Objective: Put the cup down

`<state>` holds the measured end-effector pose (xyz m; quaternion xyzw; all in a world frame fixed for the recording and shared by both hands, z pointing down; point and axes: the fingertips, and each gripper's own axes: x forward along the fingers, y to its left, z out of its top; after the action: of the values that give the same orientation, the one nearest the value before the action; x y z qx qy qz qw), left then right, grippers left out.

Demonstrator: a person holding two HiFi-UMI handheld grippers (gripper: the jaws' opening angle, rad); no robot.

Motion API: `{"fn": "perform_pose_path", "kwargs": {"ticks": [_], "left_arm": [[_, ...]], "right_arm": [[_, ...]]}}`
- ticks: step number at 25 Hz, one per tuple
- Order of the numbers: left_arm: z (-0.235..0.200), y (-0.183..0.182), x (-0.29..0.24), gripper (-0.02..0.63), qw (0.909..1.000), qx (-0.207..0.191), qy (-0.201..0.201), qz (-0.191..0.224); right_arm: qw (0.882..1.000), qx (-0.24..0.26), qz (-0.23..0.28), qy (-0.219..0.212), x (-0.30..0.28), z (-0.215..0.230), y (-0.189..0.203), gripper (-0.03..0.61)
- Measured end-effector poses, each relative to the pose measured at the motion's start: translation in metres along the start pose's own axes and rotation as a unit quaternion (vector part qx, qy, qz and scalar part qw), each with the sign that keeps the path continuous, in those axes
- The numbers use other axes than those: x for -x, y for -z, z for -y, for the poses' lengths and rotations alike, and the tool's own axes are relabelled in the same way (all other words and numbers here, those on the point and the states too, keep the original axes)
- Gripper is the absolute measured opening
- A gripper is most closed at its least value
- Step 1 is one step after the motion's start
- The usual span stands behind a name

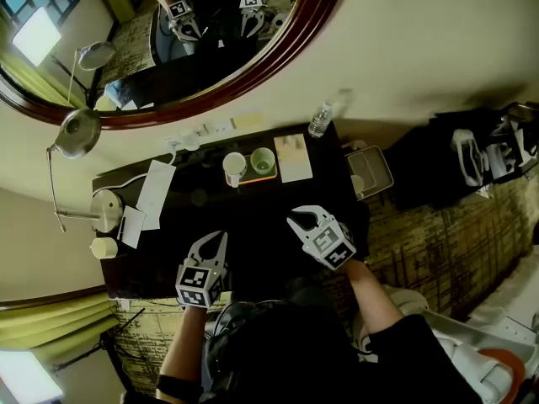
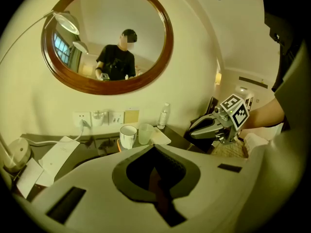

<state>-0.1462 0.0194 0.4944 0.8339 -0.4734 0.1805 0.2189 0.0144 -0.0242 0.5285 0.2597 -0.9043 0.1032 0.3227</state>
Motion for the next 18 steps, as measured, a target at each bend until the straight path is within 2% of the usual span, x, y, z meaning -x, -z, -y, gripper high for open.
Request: {"fn": "perform_pose_path", "kwargs": {"ticks": [2, 7, 9, 10, 12, 15, 18], "left_arm": [[0.006, 0.004, -0.007, -0.014, 1.0, 0.0, -0.002, -0.002], [0.019, 0.011, -0.028, -0.014, 0.9999, -0.002, -0.007, -0.008], [0.022, 0.012, -0.037, -0.014, 0.9999, -0.002, -0.005, -0.011], [0.023, 0.012, -0.041, -0.014, 0.9999, 0.001, -0.006, -0.012], [0.025, 0.014, -0.048, -0.012, 0.9999, 0.011, -0.008, -0.011], [0.027, 0.015, -0.06, -0.012, 0.9997, 0.018, -0.011, -0.009], [0.026, 0.014, -0.072, -0.012, 0.9996, 0.024, -0.014, -0.007]], "right_arm": [[1.0, 0.006, -0.006, -0.014, -0.004, 0.0, 0.0, 0.084], [0.997, 0.038, -0.028, -0.057, -0.021, 0.006, 0.01, 0.188], [0.996, 0.051, -0.034, -0.07, -0.026, 0.012, 0.003, 0.268], [0.995, 0.058, -0.038, -0.077, -0.028, 0.015, 0.0, 0.337], [0.992, 0.077, -0.052, -0.088, -0.037, 0.022, 0.003, 0.385], [0.987, 0.114, -0.071, -0.091, -0.055, 0.041, 0.005, 0.453], [0.98, 0.155, -0.084, -0.09, -0.072, 0.06, -0.003, 0.491]]}}
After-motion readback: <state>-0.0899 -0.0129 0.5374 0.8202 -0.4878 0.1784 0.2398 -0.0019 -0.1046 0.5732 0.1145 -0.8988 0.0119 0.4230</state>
